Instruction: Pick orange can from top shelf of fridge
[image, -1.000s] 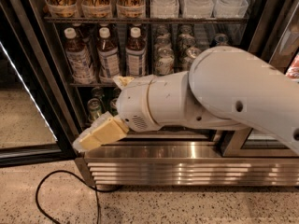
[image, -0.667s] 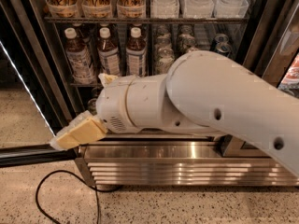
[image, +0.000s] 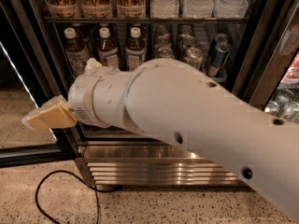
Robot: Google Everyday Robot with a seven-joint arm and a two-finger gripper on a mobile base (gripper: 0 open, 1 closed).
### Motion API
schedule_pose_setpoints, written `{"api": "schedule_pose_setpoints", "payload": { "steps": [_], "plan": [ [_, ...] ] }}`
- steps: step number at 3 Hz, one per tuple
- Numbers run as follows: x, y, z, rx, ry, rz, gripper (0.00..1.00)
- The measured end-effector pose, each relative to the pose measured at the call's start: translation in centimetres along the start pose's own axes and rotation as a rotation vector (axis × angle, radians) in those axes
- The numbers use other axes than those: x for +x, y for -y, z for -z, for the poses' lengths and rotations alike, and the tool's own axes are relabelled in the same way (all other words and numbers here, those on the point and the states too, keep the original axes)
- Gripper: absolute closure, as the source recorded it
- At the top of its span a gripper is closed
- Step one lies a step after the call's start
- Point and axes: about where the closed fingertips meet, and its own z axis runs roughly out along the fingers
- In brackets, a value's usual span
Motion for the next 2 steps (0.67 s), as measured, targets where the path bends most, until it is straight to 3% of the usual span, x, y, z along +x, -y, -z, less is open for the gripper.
{"api": "schedule_pose_setpoints", "payload": {
  "steps": [1, 2],
  "plan": [
    [-0.9, 2.0, -0.7, 0.077, 0.044, -0.08, 0.0],
    [-3.1, 2.9, -2.4, 0.037, 0.116, -0.134, 0.0]
  ]
}}
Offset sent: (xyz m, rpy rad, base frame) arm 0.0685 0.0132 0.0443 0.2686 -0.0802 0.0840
